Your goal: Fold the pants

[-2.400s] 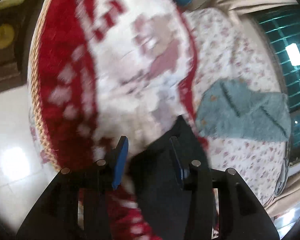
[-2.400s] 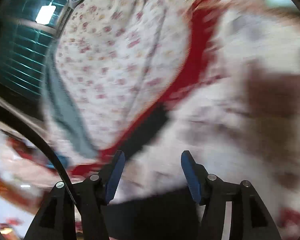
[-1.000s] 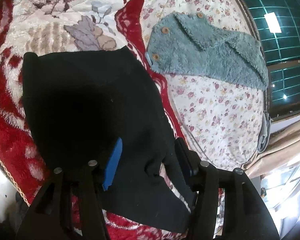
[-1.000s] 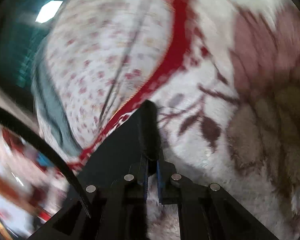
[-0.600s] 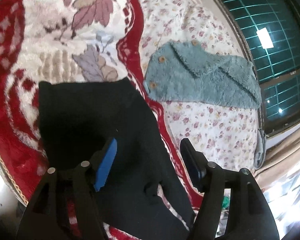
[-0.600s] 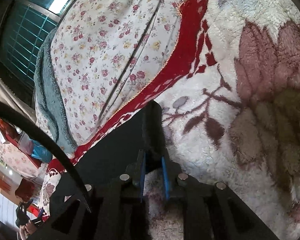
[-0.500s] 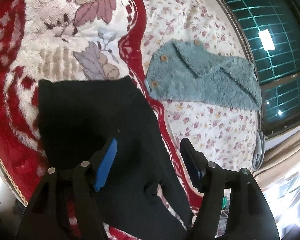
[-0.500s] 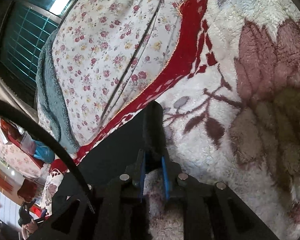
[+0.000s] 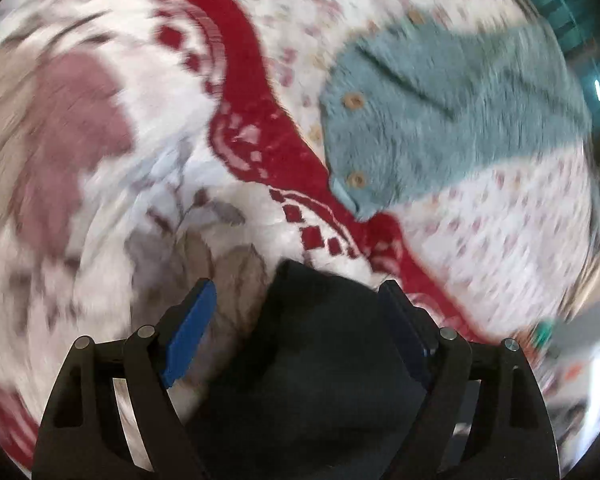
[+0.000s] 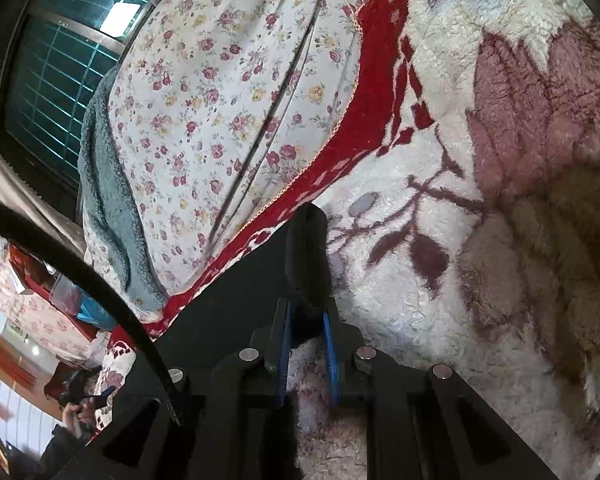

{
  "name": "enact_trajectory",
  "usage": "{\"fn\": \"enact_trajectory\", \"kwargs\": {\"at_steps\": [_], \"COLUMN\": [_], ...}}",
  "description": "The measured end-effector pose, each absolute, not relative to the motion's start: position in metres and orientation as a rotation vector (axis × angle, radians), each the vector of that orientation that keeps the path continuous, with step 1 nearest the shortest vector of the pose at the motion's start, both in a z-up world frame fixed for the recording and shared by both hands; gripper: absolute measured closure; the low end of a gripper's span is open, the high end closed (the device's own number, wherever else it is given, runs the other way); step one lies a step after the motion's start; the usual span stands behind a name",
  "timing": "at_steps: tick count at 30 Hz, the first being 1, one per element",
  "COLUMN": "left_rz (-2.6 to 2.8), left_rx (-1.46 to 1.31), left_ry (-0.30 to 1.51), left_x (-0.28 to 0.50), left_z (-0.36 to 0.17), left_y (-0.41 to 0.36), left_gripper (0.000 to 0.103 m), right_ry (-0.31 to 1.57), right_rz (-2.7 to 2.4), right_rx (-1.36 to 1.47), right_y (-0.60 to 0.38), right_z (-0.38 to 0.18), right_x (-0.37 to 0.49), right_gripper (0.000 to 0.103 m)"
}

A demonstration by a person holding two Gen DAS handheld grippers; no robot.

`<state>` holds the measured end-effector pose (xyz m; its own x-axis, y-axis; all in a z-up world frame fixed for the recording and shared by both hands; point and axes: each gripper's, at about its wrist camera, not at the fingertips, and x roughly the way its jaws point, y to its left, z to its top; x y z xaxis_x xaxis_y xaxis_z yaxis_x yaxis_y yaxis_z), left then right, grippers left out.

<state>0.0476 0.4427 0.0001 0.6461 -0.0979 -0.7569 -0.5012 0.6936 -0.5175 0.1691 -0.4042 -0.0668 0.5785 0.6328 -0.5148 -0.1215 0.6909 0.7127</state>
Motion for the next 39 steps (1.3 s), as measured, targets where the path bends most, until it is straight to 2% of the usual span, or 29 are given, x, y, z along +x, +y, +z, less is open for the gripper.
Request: {"fn": "enact_trajectory", "kwargs": {"at_steps": [7, 13, 16, 20, 27, 30, 31, 32, 33, 34, 36, 39], "left_rz": [0.057, -0.011, -0.056, -0.063, -0.038, -0.062, -0.077, -0.091, -0.095, -0.120, -0.155, -0.118], "left_rx": [-0.655, -0.667, -0.545, -0.235, -0.053, -0.064, -0.080, -0.090, -0.088, -0.095, -0.080, 0.033], "left_ry": [1.019, 1.026, 1.095, 1.155, 1.083, 1.082, 1.080, 1.081, 1.081, 1.088, 1.091, 1.080], "left_x": [0.087, 0.108, 0.122, 0.131, 0.137, 0.135, 0.134, 0.134, 0.133, 0.133, 0.134, 0.127], "left_z": [-0.038, -0.045, -0.051, -0.056, -0.055, -0.060, -0.059, -0.058, -0.058, -0.056, -0.052, -0.038], "left_y": [0.432, 0.431, 0.415, 0.392, 0.382, 0.380, 0.381, 0.381, 0.379, 0.376, 0.366, 0.345], "left_gripper": [0.020, 0.020, 0.021, 0.026, 0.026, 0.033, 0.041, 0.044, 0.052, 0.069, 0.092, 0.093], "right_ry": [0.846, 0.845, 0.845, 0.844, 0.843, 0.843, 0.843, 0.843, 0.842, 0.842, 0.842, 0.842], "right_rz": [0.485, 0.485, 0.486, 0.486, 0.487, 0.488, 0.488, 0.489, 0.489, 0.490, 0.490, 0.490], "right_rx": [0.681, 0.682, 0.682, 0.683, 0.684, 0.684, 0.684, 0.685, 0.685, 0.686, 0.686, 0.686], "right_y": [-0.404, -0.404, -0.404, -0.404, -0.404, -0.404, -0.403, -0.403, -0.404, -0.403, -0.404, -0.403], "right_z": [-0.067, -0.067, -0.068, -0.068, -0.068, -0.068, -0.068, -0.068, -0.068, -0.068, -0.069, -0.068], "right_x": [0.169, 0.169, 0.169, 0.169, 0.169, 0.169, 0.169, 0.169, 0.169, 0.169, 0.169, 0.170], "right_gripper": [0.090, 0.090, 0.090, 0.090, 0.090, 0.090, 0.090, 0.090, 0.090, 0.090, 0.090, 0.090]}}
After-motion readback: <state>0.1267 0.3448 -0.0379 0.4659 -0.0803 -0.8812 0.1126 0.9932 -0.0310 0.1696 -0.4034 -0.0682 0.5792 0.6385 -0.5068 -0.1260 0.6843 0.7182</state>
